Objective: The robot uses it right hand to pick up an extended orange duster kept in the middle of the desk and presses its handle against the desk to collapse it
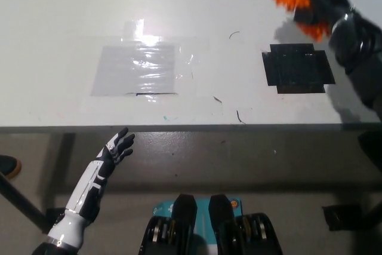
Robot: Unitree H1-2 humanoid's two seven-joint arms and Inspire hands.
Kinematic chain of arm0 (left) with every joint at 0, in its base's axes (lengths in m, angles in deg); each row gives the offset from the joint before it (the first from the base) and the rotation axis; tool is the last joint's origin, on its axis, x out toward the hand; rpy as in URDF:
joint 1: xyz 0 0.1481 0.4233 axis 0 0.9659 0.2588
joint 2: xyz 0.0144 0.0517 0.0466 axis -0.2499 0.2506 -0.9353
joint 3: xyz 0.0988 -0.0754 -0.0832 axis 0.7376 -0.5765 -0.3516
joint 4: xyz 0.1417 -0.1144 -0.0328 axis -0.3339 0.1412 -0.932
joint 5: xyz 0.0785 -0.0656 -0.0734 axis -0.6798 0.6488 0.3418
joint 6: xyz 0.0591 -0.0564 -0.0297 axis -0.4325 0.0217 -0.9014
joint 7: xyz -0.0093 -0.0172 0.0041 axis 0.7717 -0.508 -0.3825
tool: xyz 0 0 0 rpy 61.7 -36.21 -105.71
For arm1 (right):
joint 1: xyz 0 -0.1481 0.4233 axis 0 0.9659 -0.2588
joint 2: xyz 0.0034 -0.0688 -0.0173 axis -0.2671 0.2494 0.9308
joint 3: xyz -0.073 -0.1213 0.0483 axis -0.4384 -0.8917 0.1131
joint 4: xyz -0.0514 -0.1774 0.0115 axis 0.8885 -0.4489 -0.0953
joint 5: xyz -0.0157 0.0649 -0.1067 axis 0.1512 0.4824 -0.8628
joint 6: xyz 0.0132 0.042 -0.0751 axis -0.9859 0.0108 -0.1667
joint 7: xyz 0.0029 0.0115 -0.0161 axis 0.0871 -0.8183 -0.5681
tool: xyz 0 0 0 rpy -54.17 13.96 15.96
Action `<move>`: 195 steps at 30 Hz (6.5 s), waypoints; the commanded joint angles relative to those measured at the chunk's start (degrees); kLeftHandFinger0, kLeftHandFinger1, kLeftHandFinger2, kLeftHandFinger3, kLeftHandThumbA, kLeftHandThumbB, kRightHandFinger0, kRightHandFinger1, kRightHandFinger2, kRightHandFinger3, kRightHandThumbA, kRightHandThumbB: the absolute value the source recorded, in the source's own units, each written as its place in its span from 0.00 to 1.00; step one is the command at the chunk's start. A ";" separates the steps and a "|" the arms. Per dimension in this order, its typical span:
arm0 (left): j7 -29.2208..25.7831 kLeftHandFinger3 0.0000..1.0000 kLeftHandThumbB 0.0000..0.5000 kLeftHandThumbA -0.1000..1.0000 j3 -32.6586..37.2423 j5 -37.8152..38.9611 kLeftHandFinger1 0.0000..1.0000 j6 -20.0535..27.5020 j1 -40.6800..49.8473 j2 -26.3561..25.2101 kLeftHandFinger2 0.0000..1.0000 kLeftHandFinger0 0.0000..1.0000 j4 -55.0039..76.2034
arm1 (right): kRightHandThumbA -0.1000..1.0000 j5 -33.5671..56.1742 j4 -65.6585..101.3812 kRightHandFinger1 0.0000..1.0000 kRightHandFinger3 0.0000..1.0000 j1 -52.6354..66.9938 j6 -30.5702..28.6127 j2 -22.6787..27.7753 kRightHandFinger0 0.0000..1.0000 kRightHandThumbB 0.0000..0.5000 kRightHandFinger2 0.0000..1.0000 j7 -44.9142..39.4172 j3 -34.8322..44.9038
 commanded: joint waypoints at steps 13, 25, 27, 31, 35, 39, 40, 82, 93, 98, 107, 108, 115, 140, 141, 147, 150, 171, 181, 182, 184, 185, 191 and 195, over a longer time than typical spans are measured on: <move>0.61 1.00 0.32 1.00 -0.47 0.52 1.00 2.18 0.01 -0.62 1.00 1.00 0.63 | 0.00 11.09 15.10 0.30 0.72 -8.19 -2.33 -7.22 0.00 0.28 0.69 11.45 18.02; 0.64 1.00 0.30 1.00 -0.51 0.43 1.00 2.79 0.71 -0.79 1.00 1.00 0.75 | 0.00 10.37 3.01 0.03 0.58 -5.54 -13.45 -11.05 0.00 0.21 0.45 29.38 19.11; 0.66 1.00 0.31 1.00 -0.58 0.59 1.00 2.85 0.72 -0.81 1.00 1.00 0.55 | 0.00 10.92 2.66 0.04 0.54 -4.50 -13.45 -11.13 0.00 0.17 0.46 32.30 18.61; 0.49 1.00 0.33 1.00 -0.53 0.24 1.00 2.37 0.69 -0.76 1.00 1.00 0.74 | 0.00 11.39 3.06 0.08 0.56 -3.85 -13.45 -11.31 0.00 0.15 0.49 35.69 18.02; 0.37 1.00 0.34 1.00 -0.37 -0.03 1.00 2.87 0.61 -0.47 1.00 1.00 0.36 | 0.00 13.55 3.99 0.08 0.54 -2.96 -13.45 -11.61 0.00 0.13 0.48 35.81 18.47; 0.47 1.00 0.33 1.00 -0.30 0.10 1.00 2.81 0.77 -0.47 1.00 1.00 0.45 | 0.00 15.93 3.51 0.06 0.52 -2.13 -13.45 -12.10 0.00 0.15 0.43 36.09 19.54; 0.47 1.00 0.33 1.00 -0.32 0.16 1.00 2.91 0.71 -0.43 1.00 1.00 0.38 | 0.00 15.88 3.58 0.05 0.52 -1.78 -13.45 -12.08 0.00 0.17 0.42 36.59 19.15; 0.04 1.00 0.36 1.00 -0.63 -0.81 1.00 1.82 -0.43 -0.79 1.00 1.00 0.77 | 0.00 19.07 -12.74 0.39 0.56 16.43 1.26 -7.85 0.15 0.25 0.64 7.45 11.28; 0.00 1.00 0.39 1.00 -0.90 -0.51 1.00 2.01 0.29 -0.74 1.00 1.00 0.87 | 0.00 16.26 0.65 0.15 0.46 9.51 -13.44 -5.66 0.00 0.26 0.45 18.30 12.41; -0.44 1.00 0.35 1.00 -0.92 -1.32 1.00 1.71 -0.04 -0.54 1.00 1.00 0.72 | 0.00 12.29 14.76 0.16 0.59 5.41 -13.45 -3.00 0.00 0.28 0.56 16.84 9.83; -0.06 1.00 0.37 1.00 -0.99 -0.65 1.00 1.57 0.15 -0.72 1.00 1.00 0.72 | 0.00 1.64 13.30 0.15 0.57 -2.86 -13.45 -0.15 0.00 0.35 0.54 21.89 0.41; -0.04 1.00 0.39 1.00 -1.03 -0.64 1.00 1.51 0.12 -0.77 1.00 1.00 0.71 | 0.00 0.33 11.97 0.14 0.58 -3.71 -13.45 0.06 0.00 0.36 0.54 21.18 -0.85; 0.13 1.00 0.36 1.00 -0.90 -0.46 1.00 1.67 0.43 -0.61 1.00 1.00 0.85 | 0.00 -4.69 2.66 0.24 0.51 -4.31 -13.45 0.28 0.00 0.43 0.60 21.33 -10.35; -0.12 1.00 0.34 1.00 -0.71 -2.02 1.00 0.42 0.20 -0.82 1.00 1.00 1.65 | 0.90 1.33 -10.53 1.00 1.00 -7.19 0.39 1.74 1.00 1.00 1.00 -20.74 -11.43; -0.17 1.00 0.34 1.00 -0.72 -2.11 1.00 0.71 0.09 -0.80 1.00 1.00 1.43 | 0.92 2.42 -9.95 1.00 1.00 -7.44 -0.40 1.90 1.00 1.00 1.00 -21.58 -10.17; 0.19 1.00 0.37 1.00 -0.78 -1.51 1.00 0.61 -0.23 -0.97 1.00 1.00 1.42 | 0.91 14.47 1.97 1.00 1.00 -7.60 0.04 3.33 1.00 0.95 1.00 -32.06 0.76; 0.06 1.00 0.39 1.00 -0.92 -1.76 1.00 0.99 -1.26 -1.10 1.00 1.00 0.79 | 0.90 22.92 13.74 1.00 1.00 -6.77 2.09 4.76 1.00 0.83 1.00 -37.52 5.95; 1.44 1.00 0.38 1.00 -0.69 0.72 1.00 0.82 -4.39 -0.98 1.00 1.00 -0.64 | 1.00 41.07 97.43 1.00 1.00 31.64 14.14 6.99 1.00 0.98 1.00 -20.68 21.59; 1.71 1.00 0.38 1.00 -0.39 0.68 1.00 0.36 -4.72 -1.05 1.00 1.00 -1.12 | 1.00 40.79 96.59 1.00 1.00 65.11 1.08 -2.34 1.00 0.73 1.00 -18.65 12.38; 1.81 1.00 0.37 1.00 -0.31 0.76 1.00 0.43 -4.64 -1.01 1.00 1.00 -1.15 | 1.00 42.31 96.31 1.00 1.00 65.76 0.57 -2.56 1.00 0.72 1.00 -18.97 12.11; 1.91 1.00 0.35 1.00 -0.09 0.66 1.00 0.30 -4.62 -0.95 1.00 1.00 -1.23 | 1.00 44.50 96.20 1.00 1.00 67.38 -0.70 -3.64 1.00 0.77 1.00 -19.30 11.43; 1.82 1.00 0.34 1.00 -0.03 0.42 1.00 0.26 -4.61 -0.91 1.00 1.00 -1.12 | 1.00 44.14 96.58 1.00 1.00 67.82 -0.76 -3.88 1.00 0.81 1.00 -19.17 11.43; 1.51 1.00 0.30 1.00 0.10 -0.14 1.00 0.34 -5.46 -1.02 1.00 1.00 -1.16 | 1.00 42.45 96.09 1.00 1.00 69.78 -1.98 -6.83 1.00 0.85 1.00 -18.85 11.44; 1.40 1.00 0.32 1.00 -0.05 0.00 1.00 -0.35 -5.63 -1.28 1.00 1.00 -1.17 | 1.00 42.75 91.87 1.00 1.00 69.85 0.11 -9.10 1.00 0.76 1.00 -19.15 12.84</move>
